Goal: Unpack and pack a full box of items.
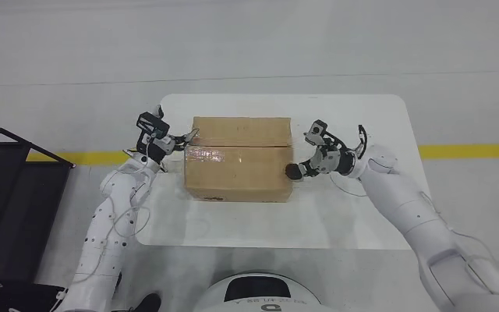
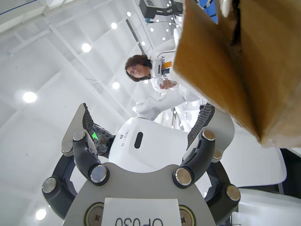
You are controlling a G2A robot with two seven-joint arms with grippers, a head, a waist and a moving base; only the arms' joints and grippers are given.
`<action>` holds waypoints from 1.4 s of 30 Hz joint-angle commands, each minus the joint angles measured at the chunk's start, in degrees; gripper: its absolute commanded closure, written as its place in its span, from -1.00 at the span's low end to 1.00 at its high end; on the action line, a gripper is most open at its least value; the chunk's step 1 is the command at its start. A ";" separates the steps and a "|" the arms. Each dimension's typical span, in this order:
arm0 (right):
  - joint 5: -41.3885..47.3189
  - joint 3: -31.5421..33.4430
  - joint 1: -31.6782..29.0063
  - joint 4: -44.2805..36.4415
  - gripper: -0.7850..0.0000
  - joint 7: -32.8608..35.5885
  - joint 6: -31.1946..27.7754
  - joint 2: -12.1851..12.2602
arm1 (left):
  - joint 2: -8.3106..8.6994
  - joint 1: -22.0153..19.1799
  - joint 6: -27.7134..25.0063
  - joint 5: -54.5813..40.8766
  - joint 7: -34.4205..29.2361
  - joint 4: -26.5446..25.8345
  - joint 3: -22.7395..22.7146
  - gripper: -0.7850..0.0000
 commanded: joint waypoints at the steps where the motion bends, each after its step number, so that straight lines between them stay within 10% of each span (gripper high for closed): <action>1: 0.49 0.94 -0.42 -0.45 -1.00 -1.44 -1.89 -0.08 | 0.34 1.76 0.35 -0.97 1.01 -2.11 -2.60 -1.00; 15: -8.95 0.74 -0.09 -2.80 -1.00 -16.74 -9.33 -1.63 | 1.36 12.50 2.42 -4.35 3.28 -4.02 -11.55 -1.00; 42: -21.68 1.98 -0.23 -6.55 -1.00 -26.70 -11.89 -1.78 | 1.33 11.77 5.49 11.91 7.84 2.29 -2.70 -1.00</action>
